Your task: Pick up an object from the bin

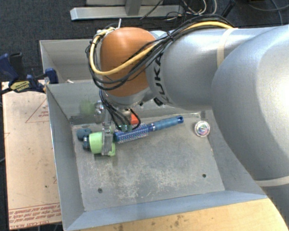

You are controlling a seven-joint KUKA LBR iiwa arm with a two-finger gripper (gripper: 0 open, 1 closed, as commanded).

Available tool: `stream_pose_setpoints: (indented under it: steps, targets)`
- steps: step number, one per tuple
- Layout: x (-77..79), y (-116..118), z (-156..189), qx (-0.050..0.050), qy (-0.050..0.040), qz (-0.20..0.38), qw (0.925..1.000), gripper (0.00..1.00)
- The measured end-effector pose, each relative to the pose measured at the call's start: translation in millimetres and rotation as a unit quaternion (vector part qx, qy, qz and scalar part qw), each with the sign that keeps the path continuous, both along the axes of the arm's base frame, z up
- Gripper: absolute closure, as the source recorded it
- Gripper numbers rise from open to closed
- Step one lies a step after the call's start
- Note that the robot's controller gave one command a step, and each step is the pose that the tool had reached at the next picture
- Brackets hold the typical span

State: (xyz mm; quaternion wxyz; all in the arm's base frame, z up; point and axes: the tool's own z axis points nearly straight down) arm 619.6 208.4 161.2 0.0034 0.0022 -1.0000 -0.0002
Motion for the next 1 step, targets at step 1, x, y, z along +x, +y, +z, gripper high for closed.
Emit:
stream_pose_setpoints:
  steps: [1]
  targets:
    - [5.0,-32.0,-82.4,-0.001,-0.0006,-0.084,0.9965,0.00]
